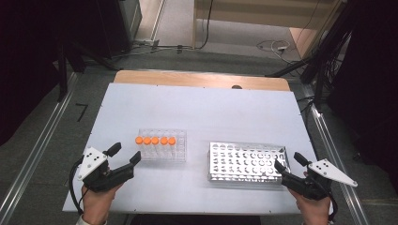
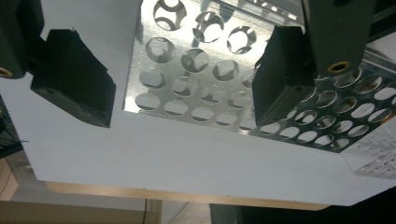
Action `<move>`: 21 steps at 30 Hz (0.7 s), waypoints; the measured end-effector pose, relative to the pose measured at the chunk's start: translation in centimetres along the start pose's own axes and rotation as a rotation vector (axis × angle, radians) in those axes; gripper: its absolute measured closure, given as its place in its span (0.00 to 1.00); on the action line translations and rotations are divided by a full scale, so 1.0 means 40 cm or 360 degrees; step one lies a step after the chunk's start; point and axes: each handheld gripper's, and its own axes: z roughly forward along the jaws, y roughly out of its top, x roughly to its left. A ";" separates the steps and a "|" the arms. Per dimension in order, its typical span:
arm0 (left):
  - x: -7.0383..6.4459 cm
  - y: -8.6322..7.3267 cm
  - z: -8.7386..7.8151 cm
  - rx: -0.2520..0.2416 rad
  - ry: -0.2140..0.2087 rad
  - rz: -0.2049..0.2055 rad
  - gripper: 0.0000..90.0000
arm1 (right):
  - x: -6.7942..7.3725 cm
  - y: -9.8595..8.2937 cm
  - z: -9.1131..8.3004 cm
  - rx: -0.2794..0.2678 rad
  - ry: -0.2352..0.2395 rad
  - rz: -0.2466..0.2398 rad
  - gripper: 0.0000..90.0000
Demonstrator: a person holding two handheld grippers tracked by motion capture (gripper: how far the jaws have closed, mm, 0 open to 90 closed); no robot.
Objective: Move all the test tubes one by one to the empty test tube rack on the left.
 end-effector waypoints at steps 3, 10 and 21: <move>0.015 -0.007 -0.007 0.0001 0.0033 -0.0014 0.27 | -0.017 -0.004 -0.008 -0.0005 -0.0030 0.0018 0.22; 0.059 -0.030 -0.021 0.0023 0.0117 -0.0051 0.27 | -0.060 -0.020 -0.025 -0.0008 -0.0118 0.0059 0.22; 0.126 -0.066 -0.018 0.0089 0.0256 -0.0112 0.26 | -0.126 -0.055 -0.031 0.0036 -0.0263 0.0118 0.23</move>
